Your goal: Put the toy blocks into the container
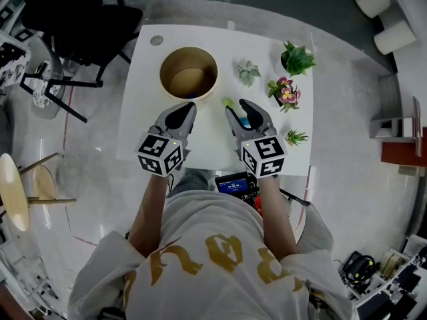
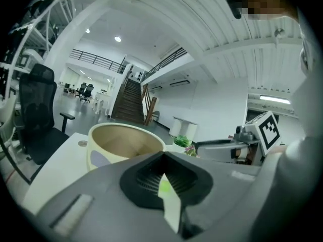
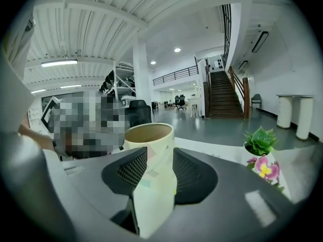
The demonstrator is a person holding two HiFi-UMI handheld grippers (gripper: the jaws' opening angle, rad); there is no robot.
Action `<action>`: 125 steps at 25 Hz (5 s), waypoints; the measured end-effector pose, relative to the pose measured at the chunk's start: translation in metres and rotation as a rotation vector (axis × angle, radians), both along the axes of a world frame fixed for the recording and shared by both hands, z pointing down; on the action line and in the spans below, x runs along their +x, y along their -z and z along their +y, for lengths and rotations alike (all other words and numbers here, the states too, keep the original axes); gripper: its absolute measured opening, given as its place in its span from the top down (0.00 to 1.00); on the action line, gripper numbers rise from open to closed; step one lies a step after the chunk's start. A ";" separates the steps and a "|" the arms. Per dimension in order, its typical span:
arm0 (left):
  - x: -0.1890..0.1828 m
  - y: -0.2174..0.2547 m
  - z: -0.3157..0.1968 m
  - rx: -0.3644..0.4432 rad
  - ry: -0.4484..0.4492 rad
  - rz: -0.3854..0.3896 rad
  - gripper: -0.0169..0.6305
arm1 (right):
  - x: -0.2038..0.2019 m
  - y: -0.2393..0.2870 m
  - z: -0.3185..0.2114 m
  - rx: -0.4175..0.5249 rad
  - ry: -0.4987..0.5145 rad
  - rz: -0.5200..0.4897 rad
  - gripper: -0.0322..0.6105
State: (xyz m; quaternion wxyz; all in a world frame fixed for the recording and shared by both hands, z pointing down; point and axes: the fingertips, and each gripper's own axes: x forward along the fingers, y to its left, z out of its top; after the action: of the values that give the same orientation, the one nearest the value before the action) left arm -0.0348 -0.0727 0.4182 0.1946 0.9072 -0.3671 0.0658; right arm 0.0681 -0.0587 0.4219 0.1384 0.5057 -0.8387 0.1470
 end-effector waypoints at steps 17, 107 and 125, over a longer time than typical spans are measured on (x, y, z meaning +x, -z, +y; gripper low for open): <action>0.052 -0.041 0.024 -0.076 -0.130 -0.051 0.97 | 0.060 -0.047 0.044 -0.112 -0.161 0.039 0.68; 0.025 -0.111 0.008 -0.194 -0.123 -0.122 0.97 | 0.072 -0.145 0.039 -0.382 -0.357 0.071 0.48; 0.031 -0.066 0.017 -0.122 -0.126 -0.057 0.97 | 0.068 -0.102 0.034 -0.273 -0.372 0.028 0.48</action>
State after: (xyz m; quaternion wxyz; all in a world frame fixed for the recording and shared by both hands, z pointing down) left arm -0.0042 -0.0561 0.4842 0.2345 0.9127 -0.3100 0.1260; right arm 0.1363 -0.0247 0.5240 0.1878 0.6302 -0.7014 0.2748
